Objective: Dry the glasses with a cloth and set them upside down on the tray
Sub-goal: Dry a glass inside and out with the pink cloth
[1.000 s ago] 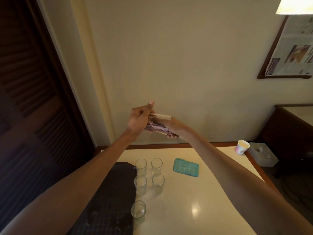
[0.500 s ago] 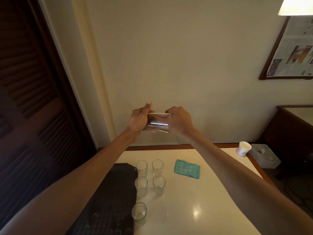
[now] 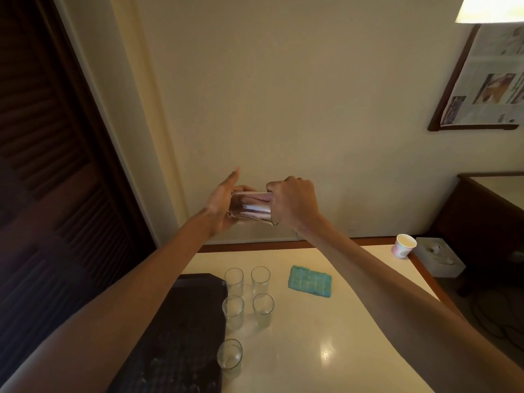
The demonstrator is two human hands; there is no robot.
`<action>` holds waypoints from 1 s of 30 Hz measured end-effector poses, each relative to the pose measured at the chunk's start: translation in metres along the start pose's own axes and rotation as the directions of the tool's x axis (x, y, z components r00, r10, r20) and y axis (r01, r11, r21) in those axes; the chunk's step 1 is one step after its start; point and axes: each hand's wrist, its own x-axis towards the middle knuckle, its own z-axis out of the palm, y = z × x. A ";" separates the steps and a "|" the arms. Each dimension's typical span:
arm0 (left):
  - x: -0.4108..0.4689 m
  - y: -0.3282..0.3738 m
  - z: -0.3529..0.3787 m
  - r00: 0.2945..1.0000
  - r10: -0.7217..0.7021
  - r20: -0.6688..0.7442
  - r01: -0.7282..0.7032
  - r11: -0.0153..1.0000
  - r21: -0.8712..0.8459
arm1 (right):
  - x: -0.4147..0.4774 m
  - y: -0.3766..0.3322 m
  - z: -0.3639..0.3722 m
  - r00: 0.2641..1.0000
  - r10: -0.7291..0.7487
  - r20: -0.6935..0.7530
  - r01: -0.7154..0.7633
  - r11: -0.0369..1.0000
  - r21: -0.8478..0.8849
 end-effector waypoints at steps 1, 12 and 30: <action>-0.001 -0.001 0.001 1.000 0.008 -0.025 -0.007 0.999 0.040 | 0.000 0.001 0.004 1.000 0.000 -0.008 0.000 1.000 0.009; 0.006 -0.012 0.004 0.901 0.385 -0.198 -0.357 0.920 0.165 | 0.000 -0.004 0.019 0.820 0.236 0.521 -0.558 0.529 0.639; 0.009 -0.013 0.007 0.897 0.389 -0.209 -0.356 0.917 0.177 | 0.006 0.003 0.016 0.805 0.176 0.567 -0.539 0.616 0.574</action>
